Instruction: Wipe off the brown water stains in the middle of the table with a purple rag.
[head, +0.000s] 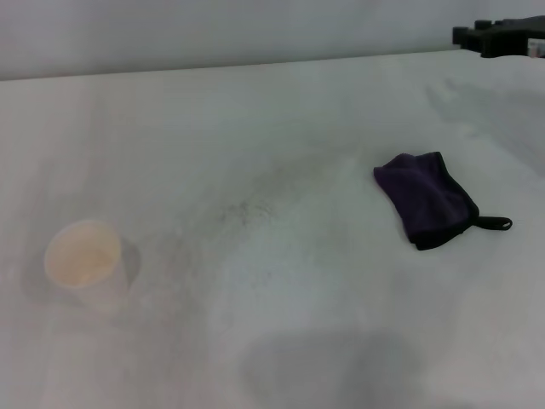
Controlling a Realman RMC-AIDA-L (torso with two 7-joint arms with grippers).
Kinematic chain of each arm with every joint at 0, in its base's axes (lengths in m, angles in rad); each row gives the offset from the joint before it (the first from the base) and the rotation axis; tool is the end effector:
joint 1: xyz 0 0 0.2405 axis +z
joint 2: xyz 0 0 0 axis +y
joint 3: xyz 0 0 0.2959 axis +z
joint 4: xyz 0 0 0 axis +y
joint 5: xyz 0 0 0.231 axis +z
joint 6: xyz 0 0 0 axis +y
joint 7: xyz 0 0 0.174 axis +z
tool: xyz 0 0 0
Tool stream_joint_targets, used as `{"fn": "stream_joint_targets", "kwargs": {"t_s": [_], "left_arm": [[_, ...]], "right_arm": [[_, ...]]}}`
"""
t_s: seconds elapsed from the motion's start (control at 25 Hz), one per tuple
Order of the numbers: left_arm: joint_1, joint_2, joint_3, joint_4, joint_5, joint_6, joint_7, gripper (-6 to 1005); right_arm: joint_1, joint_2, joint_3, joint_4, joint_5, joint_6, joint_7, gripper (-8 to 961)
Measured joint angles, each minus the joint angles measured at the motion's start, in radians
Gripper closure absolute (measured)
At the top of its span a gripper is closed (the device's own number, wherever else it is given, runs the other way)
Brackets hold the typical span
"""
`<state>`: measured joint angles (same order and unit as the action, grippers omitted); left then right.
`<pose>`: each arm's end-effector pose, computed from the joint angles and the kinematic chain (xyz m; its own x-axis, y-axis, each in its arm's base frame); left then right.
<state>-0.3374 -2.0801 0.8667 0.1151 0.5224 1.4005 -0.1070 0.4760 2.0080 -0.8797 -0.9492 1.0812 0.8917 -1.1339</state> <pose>-0.4026 0.3434 0.0218 0.8121 -0.2217 0.5397 0.5549 0.0074 -0.8319 0.3428 0.4701 0.0643 0.6536 -0.4992 -0.5688 -0.7501 -0.3273 -0.5746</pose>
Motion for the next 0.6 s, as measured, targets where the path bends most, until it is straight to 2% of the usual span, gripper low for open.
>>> {"fn": "stream_joint_targets", "kwargs": {"t_s": [0.16, 0.44, 0.6], "left_arm": [[-0.002, -0.003, 0.000, -0.018, -0.068, -0.002, 0.002, 109], [-0.015, -0.006, 0.000, -0.052, -0.138, 0.003, -0.004, 108], [-0.023, -0.007, 0.004, -0.086, -0.147, 0.004, -0.005, 108]], "right_arm": [[-0.034, -0.001, 0.050, 0.160, 0.366, -0.039, -0.362, 558], [-0.044, 0.002, 0.193, 0.379, 0.650, -0.023, -0.798, 556], [-0.061, 0.003, 0.265, 0.521, 0.828, 0.073, -1.075, 556]]}}
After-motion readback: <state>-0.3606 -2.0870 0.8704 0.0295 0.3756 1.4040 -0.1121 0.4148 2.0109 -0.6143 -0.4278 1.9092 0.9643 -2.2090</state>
